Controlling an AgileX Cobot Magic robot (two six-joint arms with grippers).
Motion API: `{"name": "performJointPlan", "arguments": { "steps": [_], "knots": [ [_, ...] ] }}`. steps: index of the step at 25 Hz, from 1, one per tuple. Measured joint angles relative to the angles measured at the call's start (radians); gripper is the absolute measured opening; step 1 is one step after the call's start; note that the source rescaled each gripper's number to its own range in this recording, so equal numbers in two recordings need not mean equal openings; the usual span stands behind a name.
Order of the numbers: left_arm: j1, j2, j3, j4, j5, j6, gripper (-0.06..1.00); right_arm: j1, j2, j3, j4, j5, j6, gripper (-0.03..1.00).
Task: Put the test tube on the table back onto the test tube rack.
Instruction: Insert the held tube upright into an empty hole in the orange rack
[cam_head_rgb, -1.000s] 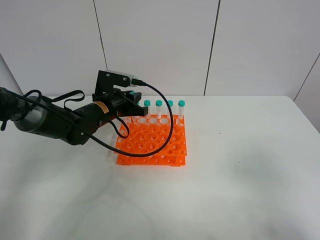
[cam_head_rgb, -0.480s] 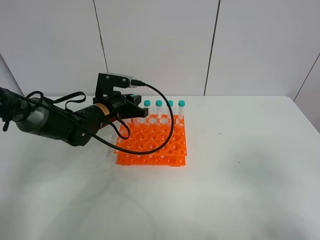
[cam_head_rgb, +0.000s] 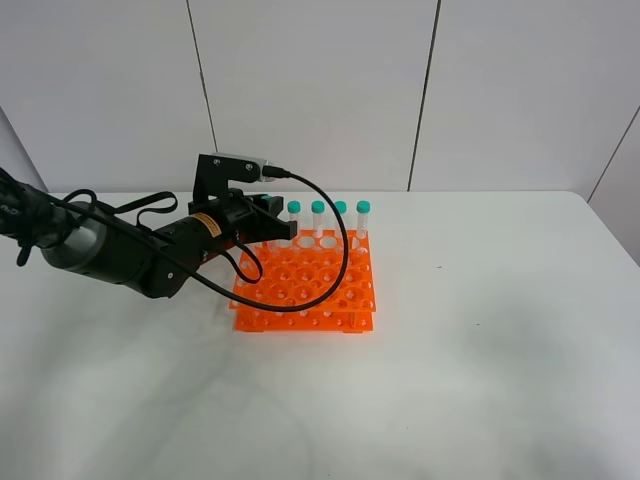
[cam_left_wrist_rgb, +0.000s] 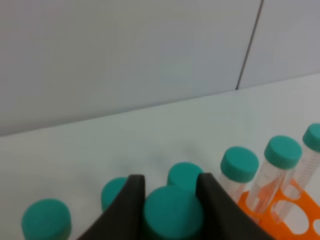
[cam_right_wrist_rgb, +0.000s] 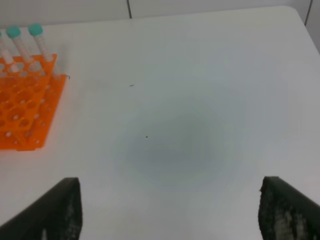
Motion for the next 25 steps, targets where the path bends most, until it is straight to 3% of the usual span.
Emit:
{"name": "performJointPlan", "arguments": {
  "steps": [25],
  "knots": [
    [0.000, 0.005, 0.000, -0.001, -0.013, -0.003, 0.00, 0.000, 0.000, 0.000, 0.000, 0.000, 0.000, 0.73]
  ]
}}
